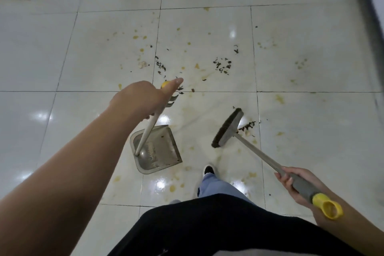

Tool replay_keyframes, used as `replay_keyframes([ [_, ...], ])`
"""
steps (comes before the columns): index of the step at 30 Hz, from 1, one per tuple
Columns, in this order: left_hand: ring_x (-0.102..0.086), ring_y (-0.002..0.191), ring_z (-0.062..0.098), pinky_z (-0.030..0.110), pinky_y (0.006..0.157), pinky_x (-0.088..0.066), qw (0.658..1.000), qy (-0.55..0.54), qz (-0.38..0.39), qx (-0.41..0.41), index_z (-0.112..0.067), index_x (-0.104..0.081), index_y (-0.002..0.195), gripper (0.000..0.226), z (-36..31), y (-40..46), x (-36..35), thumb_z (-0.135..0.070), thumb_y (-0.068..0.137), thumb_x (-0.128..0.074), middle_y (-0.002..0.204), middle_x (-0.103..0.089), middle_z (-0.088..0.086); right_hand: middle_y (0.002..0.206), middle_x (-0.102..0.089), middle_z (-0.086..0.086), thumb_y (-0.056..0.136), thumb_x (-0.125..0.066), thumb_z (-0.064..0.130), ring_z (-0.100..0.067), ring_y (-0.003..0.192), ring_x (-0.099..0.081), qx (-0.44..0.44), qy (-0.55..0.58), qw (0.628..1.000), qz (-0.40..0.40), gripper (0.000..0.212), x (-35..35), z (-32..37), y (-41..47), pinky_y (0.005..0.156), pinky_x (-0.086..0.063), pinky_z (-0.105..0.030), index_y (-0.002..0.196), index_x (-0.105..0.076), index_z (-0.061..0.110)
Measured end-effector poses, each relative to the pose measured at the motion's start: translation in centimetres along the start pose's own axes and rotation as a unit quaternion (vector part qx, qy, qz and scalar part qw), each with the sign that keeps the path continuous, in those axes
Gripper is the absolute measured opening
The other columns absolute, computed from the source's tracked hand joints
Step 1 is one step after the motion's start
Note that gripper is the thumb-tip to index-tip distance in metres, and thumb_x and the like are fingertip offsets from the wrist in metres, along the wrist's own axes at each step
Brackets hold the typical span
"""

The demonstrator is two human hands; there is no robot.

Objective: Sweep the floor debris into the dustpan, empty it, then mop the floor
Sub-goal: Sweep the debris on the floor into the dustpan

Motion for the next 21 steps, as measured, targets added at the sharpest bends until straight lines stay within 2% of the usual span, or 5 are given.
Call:
replay_keyframes([
  [4,-0.056,0.046,0.019,0.029,0.060,-0.045,0.998,0.034,-0.007,-0.059,-0.009,-0.059,0.048,0.089,-4.2,0.2,-0.6,-0.088,0.066,-0.023,0.037,-0.052,-0.001,0.069,-0.050,-0.013,0.097,-0.043,0.012,-0.009,0.029,-0.050,0.019,-0.011,1.000,0.009,0.015,-0.4,0.4,-1.3,0.027,-0.040,-0.012,0.087,-0.048,0.002],
  [10,-0.056,0.048,0.018,0.029,0.061,-0.047,0.997,0.026,-0.001,-0.069,-0.011,-0.059,0.047,0.088,-6.3,1.2,-0.7,-0.089,0.067,-0.024,0.027,-0.049,-0.005,0.076,-0.044,-0.013,0.096,-0.042,0.003,-0.007,0.028,-0.046,0.059,-0.019,0.997,0.055,0.013,-3.7,0.4,-2.2,0.028,-0.040,-0.011,0.084,-0.046,0.008],
  [17,-0.056,0.049,0.021,0.035,0.068,-0.050,0.998,0.028,-0.001,-0.059,-0.010,-0.055,0.041,0.088,-6.9,1.9,-0.9,-0.088,0.067,-0.025,0.028,-0.047,-0.003,0.079,-0.046,-0.010,0.094,-0.046,0.007,-0.007,0.032,-0.051,0.050,0.096,0.985,0.134,0.011,-9.3,3.1,0.6,0.035,-0.043,-0.009,0.088,-0.051,-0.001],
  [19,-0.056,0.048,0.020,0.034,0.067,-0.050,0.998,0.026,-0.002,-0.065,-0.010,-0.057,0.040,0.089,-7.0,2.4,-0.8,-0.088,0.066,-0.024,0.029,-0.048,-0.005,0.080,-0.046,-0.010,0.086,-0.052,0.001,-0.008,0.033,-0.052,0.045,0.146,0.978,0.145,0.004,-8.8,3.6,1.0,0.037,-0.044,-0.008,0.087,-0.052,-0.002],
  [21,-0.056,0.048,0.018,0.034,0.067,-0.051,0.997,0.027,-0.003,-0.071,-0.011,-0.058,0.039,0.089,-7.3,2.7,-0.7,-0.089,0.064,-0.022,0.027,-0.047,-0.006,0.080,-0.048,-0.010,0.093,-0.048,0.010,-0.008,0.034,-0.053,0.044,0.176,0.975,0.133,0.014,-6.8,3.7,1.1,0.038,-0.045,-0.008,0.087,-0.052,-0.001],
])
Point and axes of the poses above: each hand's wrist, its own y-axis towards the middle knuckle, its own x-axis out of the back of the hand, z = x × y, the point moved 7 cm from there along y, towards the middle knuckle
